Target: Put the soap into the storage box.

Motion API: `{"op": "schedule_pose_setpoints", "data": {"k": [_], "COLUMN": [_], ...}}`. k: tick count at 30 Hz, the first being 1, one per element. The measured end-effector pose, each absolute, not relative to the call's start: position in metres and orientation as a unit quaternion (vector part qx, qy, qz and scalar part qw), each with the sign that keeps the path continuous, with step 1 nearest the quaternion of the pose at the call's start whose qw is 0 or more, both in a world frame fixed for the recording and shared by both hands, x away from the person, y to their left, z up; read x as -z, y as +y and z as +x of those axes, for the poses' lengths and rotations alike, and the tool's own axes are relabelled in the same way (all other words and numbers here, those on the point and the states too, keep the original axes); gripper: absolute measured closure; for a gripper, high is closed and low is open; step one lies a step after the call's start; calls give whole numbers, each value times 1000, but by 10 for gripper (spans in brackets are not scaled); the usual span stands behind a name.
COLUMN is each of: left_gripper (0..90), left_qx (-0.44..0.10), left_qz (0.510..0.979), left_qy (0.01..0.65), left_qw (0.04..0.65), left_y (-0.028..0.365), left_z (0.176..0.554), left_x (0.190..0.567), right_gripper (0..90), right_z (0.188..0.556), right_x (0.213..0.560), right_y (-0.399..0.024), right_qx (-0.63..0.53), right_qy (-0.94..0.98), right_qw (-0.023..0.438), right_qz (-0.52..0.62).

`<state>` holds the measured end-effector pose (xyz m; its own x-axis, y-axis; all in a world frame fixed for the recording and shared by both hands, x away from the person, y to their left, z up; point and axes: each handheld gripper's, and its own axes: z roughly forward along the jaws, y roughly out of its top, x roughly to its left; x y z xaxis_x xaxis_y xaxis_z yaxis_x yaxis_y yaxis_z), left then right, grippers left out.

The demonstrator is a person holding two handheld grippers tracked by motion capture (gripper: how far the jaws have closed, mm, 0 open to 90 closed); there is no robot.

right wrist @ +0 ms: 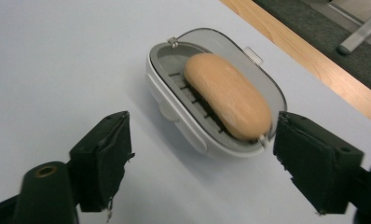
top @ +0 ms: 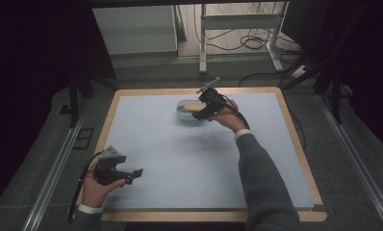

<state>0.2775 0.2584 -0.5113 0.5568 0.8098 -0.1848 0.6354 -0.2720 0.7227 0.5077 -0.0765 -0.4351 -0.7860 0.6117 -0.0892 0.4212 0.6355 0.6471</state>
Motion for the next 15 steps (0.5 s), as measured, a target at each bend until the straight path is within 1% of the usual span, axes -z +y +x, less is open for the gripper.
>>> {"op": "schedule_pose_setpoints", "data": {"k": [4, 15], "left_gripper": [74, 75], "left_qx": [-113, -116], "left_qz": [789, 789], "left_qy": [458, 459], "left_qw": [394, 393], "left_y": [259, 258], "left_z": [277, 277], "left_x": [511, 511], "right_gripper": [157, 151], "right_z": [492, 433], "right_x": [436, 452], "right_y": [-91, -142], "right_qx": [-329, -352], "right_qy": [879, 855], "right_qw": [157, 176], "right_qz": [308, 338]}}
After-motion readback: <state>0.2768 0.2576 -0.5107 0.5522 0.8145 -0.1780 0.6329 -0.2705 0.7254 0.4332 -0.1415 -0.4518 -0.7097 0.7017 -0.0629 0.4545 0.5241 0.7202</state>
